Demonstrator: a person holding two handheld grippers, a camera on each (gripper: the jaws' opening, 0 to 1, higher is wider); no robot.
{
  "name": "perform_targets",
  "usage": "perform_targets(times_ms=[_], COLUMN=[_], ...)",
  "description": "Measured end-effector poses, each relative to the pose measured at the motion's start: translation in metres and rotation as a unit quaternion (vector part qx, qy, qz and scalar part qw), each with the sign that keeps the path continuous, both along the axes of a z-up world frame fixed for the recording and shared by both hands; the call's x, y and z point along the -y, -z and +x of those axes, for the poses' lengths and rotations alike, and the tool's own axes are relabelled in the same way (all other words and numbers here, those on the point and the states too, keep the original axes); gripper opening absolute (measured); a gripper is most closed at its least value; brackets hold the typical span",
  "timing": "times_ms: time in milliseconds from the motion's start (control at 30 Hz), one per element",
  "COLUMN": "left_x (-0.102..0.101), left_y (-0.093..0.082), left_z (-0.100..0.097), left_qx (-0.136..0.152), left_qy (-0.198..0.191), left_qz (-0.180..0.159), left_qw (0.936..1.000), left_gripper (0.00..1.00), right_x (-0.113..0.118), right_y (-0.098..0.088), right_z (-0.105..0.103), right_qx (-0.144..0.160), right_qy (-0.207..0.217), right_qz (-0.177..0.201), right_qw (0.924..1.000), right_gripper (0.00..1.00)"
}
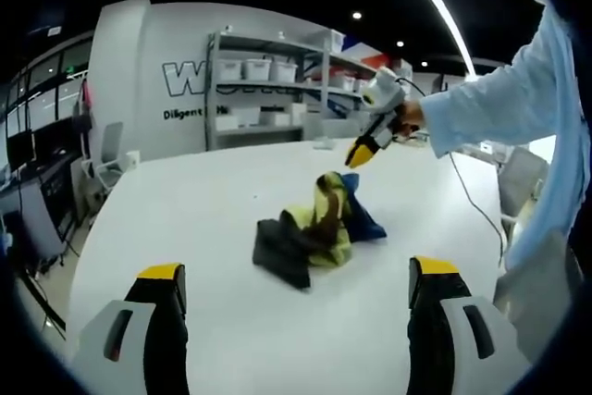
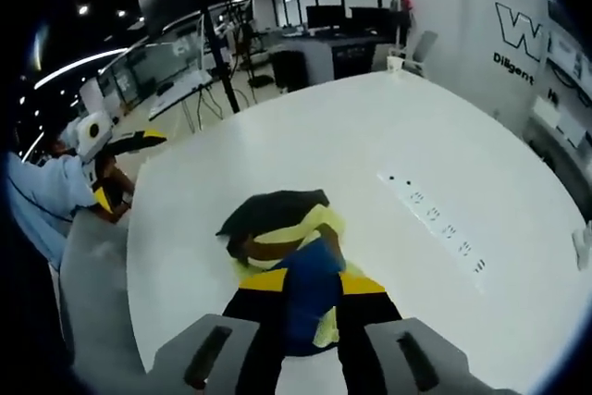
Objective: Fold the garment on the visible template until the final outline fits inside the template.
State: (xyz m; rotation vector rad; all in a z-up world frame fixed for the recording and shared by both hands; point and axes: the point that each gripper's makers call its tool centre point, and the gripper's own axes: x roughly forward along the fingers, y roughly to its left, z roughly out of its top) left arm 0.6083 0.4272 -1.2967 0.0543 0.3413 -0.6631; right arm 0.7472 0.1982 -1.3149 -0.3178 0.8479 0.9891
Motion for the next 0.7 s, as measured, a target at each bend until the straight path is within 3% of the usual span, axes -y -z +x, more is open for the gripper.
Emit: perform_targets(times_ms=[233, 467, 700], left_x=[-0.003, -0.007, -0.008], left_y=[0.000, 0.004, 0.004], left_z=[-0.001, -0.003, -0.003], left_qx=[-0.001, -0.004, -0.003], left_qy=[-0.004, -0.008, -0.009], left_qz=[-0.002, 0.000, 0.005], left_qw=[1.0000, 1.0000, 0.9999], left_gripper=[0.98, 0.97, 0.97], right_x=[0.003, 0.009, 0.016], right_y=[0.009, 0.022, 0.028], right_z=[0.004, 0.007, 0.006], right_qx=[-0.010, -0.054, -0.104], right_qy=[0.008, 0.045, 0.089], right_qz=[-0.005, 0.009, 0.042], right_qw=[0.9999, 0.9975, 0.9896], right_gripper=[0.18, 0.29, 0.27])
